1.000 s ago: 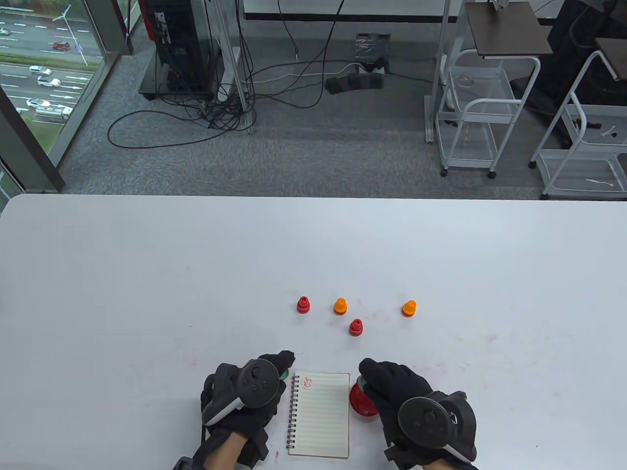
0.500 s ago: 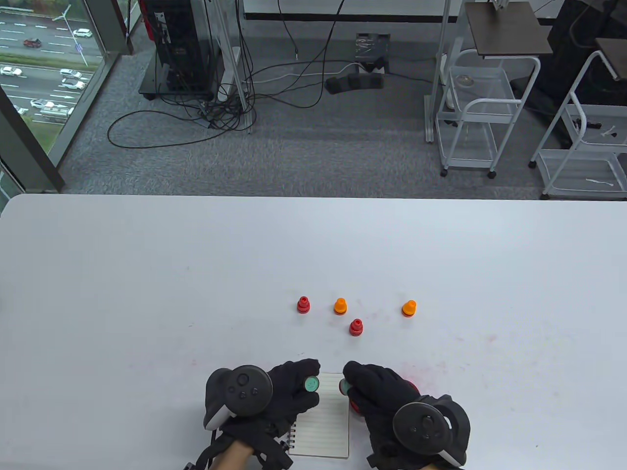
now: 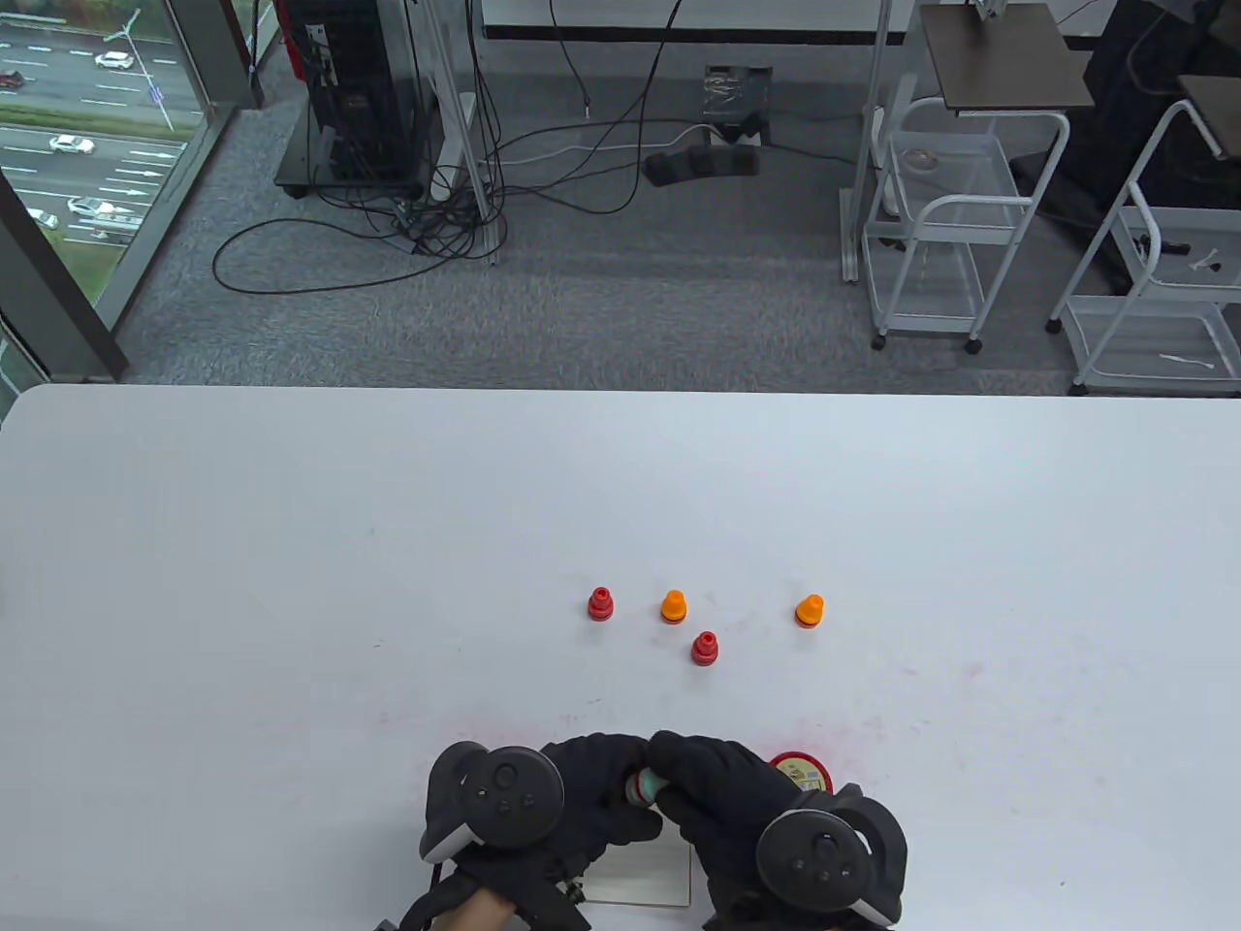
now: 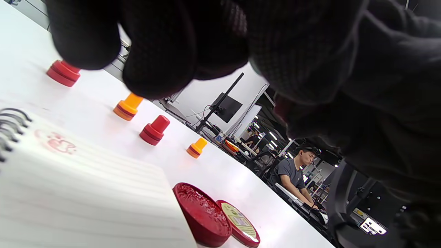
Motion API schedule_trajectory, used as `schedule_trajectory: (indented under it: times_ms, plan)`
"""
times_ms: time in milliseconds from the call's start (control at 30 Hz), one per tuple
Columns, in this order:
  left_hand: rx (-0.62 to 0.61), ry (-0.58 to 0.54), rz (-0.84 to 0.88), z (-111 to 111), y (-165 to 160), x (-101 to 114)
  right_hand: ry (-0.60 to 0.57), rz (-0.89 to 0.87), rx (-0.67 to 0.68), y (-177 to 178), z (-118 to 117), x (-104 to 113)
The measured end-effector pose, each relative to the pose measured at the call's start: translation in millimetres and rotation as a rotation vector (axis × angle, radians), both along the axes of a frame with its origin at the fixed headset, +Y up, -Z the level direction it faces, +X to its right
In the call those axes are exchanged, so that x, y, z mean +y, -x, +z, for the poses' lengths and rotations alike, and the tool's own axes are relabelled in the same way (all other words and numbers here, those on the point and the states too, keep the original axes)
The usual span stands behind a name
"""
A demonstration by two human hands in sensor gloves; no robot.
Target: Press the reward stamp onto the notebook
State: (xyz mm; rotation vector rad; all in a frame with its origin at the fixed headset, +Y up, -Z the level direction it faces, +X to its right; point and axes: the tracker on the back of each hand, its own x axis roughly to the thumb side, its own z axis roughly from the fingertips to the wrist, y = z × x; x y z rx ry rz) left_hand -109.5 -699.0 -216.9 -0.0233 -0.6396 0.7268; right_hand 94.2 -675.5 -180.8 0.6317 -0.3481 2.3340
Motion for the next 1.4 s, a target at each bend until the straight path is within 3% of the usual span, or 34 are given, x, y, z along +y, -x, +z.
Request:
schedule_trajectory:
  times_ms: [700,1100,1233,1400]
  plan:
    - [-0.017,-0.022,-0.086,2.0,-3.8,-0.8,-0.070,0.110,0.001,7.9,3.5,4.6]
    - [-0.029,0.004,-0.056,-0.7,-1.5,-4.3,-0.041,0.083,0.002,5.8,0.0,1.8]
    - [-0.066,0.107,-0.073,-5.9,6.4,-3.9,-0.038,0.039,-0.028,-1.8,-0.7,4.2]
    - [-0.018,0.053,-0.168,-8.3,23.3,0.0,-0.027,0.027,-0.052,-9.5,-2.0,4.8]
